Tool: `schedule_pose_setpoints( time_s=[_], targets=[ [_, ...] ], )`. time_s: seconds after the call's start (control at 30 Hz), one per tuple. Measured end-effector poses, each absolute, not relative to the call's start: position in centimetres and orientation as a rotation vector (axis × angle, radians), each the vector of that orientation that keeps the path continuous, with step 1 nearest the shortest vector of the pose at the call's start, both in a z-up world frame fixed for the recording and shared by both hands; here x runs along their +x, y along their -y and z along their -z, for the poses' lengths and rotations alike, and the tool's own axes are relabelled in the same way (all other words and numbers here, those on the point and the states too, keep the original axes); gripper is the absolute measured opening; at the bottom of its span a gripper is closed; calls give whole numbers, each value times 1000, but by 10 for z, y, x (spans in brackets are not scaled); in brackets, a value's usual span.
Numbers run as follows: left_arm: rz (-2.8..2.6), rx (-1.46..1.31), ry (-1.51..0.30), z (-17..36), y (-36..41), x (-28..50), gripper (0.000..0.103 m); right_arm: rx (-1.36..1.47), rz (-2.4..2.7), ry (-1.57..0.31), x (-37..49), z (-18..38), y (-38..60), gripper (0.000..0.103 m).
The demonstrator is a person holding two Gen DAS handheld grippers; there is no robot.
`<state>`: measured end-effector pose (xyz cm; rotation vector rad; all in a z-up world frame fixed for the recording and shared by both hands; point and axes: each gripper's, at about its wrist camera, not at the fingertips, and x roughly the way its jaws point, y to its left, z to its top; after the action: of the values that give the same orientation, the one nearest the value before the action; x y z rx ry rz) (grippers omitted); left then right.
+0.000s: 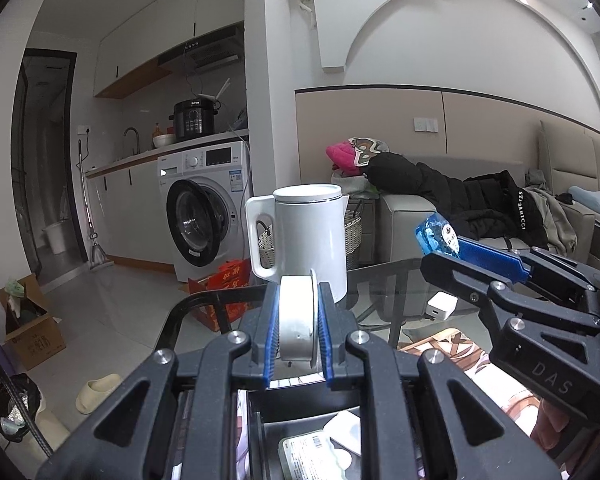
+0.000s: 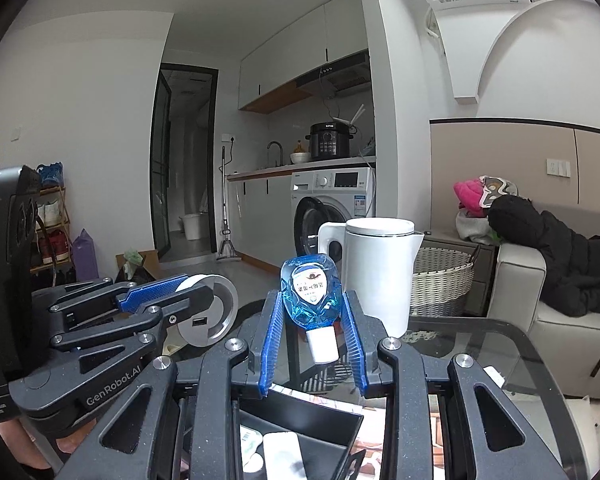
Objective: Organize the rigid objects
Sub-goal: 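Lift the socket with the left tool while the right tool lifts the blue bottle, then lower the socket into the box with the left tool while the right tool places the blue bottle inside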
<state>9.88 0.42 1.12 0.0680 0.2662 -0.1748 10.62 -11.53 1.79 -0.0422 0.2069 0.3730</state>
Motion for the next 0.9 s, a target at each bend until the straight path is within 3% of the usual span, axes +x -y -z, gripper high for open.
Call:
schedule_pose_setpoints(
  time_s=[0.53, 0.9],
  targets=[
    [169, 77, -386, 11, 7, 134, 16, -17, -395, -316, 139, 4, 122, 30],
    [180, 97, -571, 32, 12, 151, 16, -45, -424, -536, 169, 33, 108, 30]
  ],
)
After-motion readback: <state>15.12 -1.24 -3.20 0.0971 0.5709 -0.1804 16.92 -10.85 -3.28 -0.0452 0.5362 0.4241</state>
